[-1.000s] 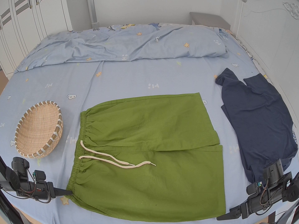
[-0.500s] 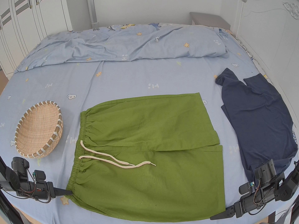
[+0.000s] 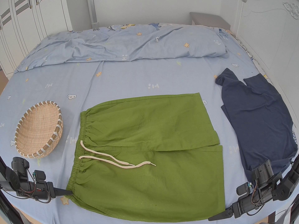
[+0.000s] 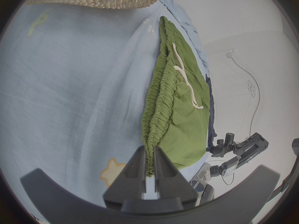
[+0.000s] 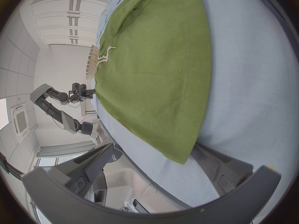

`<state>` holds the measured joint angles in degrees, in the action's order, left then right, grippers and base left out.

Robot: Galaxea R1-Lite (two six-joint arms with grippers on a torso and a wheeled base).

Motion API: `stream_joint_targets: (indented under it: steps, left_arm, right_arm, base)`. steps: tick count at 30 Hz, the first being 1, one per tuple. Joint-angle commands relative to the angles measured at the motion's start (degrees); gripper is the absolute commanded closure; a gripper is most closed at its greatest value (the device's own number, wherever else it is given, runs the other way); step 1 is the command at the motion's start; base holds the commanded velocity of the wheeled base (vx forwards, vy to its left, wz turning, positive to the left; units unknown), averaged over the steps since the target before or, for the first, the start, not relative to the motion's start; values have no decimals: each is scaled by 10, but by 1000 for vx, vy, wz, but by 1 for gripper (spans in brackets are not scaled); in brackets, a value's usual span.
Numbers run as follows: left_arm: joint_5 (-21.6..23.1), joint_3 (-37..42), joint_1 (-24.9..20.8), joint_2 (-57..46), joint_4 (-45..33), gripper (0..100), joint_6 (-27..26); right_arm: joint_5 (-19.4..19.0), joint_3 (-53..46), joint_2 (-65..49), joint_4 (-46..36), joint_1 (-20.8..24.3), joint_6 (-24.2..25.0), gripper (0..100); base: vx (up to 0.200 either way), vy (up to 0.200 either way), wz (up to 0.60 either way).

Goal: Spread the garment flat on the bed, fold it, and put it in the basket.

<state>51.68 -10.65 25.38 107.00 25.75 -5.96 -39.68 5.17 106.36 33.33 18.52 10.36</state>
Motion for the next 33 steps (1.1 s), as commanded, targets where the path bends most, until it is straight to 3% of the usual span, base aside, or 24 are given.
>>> stream_joint_targets:
  steps: [1, 2, 3, 18, 25, 29, 33]
  left_arm:
    - [0, -1, 0, 1, 0, 100, 0]
    - [0, -1, 0, 1, 0, 100, 0]
    - [0, -1, 0, 4, 0, 100, 1]
    - [0, -1, 1, 5, -3, 100, 1]
    - [-7, 4, -4, -9, -8, 100, 24]
    - [-10, 45, 2, -46, -35, 100, 20]
    - [-11, 64, 4, -59, -44, 100, 19]
  right_arm:
    - [0, 0, 3, 0, -1, 0, 0]
    - [0, 0, 3, 0, -1, 0, 0]
    - [0, 0, 3, -1, -3, 0, 100]
    - [1, -27, -4, -2, -67, -7, 100]
    - [11, -39, -57, -11, -59, -1, 100]
    - [14, -49, -97, -48, -13, 4, 100]
    - [14, -51, -112, -78, -3, 7, 100]
  base:
    - [0, 0, 0]
    - [0, 0, 0]
    - [0, 0, 0]
    - [0, 0, 0]
    - [0, 0, 0]
    - [0, 0, 0]
    - [0, 0, 0]
